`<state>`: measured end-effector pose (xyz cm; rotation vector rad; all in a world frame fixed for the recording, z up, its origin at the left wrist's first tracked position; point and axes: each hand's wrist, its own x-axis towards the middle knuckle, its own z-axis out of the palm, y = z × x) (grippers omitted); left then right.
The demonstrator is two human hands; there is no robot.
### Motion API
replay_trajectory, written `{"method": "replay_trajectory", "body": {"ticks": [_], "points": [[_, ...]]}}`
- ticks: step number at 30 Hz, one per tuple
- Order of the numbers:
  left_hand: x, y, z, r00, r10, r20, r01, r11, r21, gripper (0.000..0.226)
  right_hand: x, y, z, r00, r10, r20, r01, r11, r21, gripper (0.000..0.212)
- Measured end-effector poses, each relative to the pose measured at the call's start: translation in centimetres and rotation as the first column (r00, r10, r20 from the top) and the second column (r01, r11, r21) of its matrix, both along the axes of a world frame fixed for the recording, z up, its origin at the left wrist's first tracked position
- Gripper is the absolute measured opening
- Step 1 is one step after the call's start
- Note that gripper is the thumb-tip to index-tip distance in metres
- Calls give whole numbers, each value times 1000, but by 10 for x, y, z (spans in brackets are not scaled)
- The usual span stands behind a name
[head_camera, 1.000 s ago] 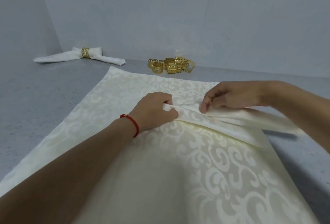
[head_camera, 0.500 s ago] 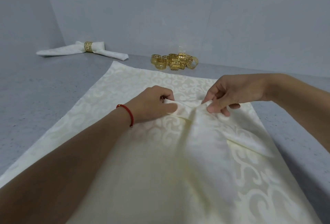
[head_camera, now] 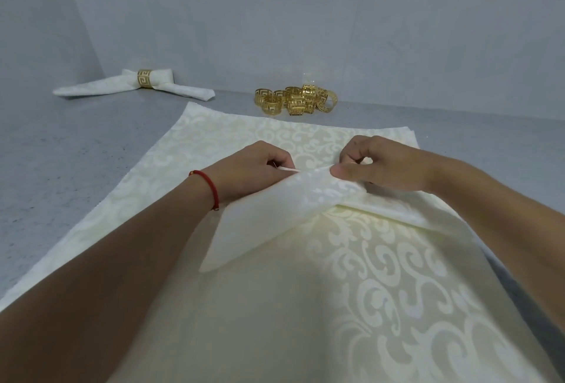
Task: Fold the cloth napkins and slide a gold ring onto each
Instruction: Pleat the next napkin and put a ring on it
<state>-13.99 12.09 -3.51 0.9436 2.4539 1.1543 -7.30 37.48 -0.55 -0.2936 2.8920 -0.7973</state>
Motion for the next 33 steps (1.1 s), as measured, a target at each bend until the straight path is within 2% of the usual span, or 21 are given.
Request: {"method": "replay_trajectory", "body": {"ticks": [3, 4, 6, 10, 12, 16, 17, 18, 21, 24, 28, 30, 33], "points": [[1, 1, -2, 999, 16, 33, -16, 1000, 13, 26, 5, 2, 1, 995, 1, -97, -3, 1000, -20, 31], [1, 1, -2, 999, 11, 42, -12, 1000, 26, 26, 7, 5, 3, 995, 6, -101, -8, 1000, -23, 29], [4, 0, -3, 999, 8, 44, -9, 999, 37, 27, 13, 10, 6, 998, -1, -60, -2, 998, -61, 38], [7, -2, 0, 1000, -3, 9, 3, 1000, 29, 22, 18, 16, 10, 980, -61, 189, 104, 969, -222, 66], [7, -3, 1, 1000, -17, 4, 17, 999, 32, 23, 12, 16, 17, 971, -48, 236, 89, 982, -168, 59], [9, -1, 0, 999, 5, 37, -7, 998, 69, 53, -1, 16, 33, 936, -14, 351, -37, 990, 136, 8], [9, 1, -1, 999, 42, 19, -43, 997, 70, 57, -3, 17, 35, 926, -33, 376, -39, 983, 182, 10], [8, 2, -2, 997, 80, -7, -79, 995, 62, 57, -5, 18, 38, 917, -64, 394, -21, 978, 208, 20], [2, 2, -8, 991, 119, -58, -117, 992, 48, 43, -8, 20, 37, 889, -131, 440, 53, 981, 186, 38], [0, 3, -10, 988, 131, -79, -127, 991, 50, 37, -6, 22, 36, 892, -134, 432, 70, 984, 162, 24], [1, 7, -12, 976, 160, -145, -157, 987, 30, 48, -5, 24, 31, 915, -95, 393, 46, 990, 133, 26], [-1, 7, -12, 976, 162, -143, -162, 987, 14, 50, -6, 22, 28, 925, -118, 361, 52, 981, 189, 21], [-2, 9, -14, 969, 189, -158, -188, 982, 24, 52, -9, 16, 28, 947, -171, 271, 66, 932, 355, 15]]}}
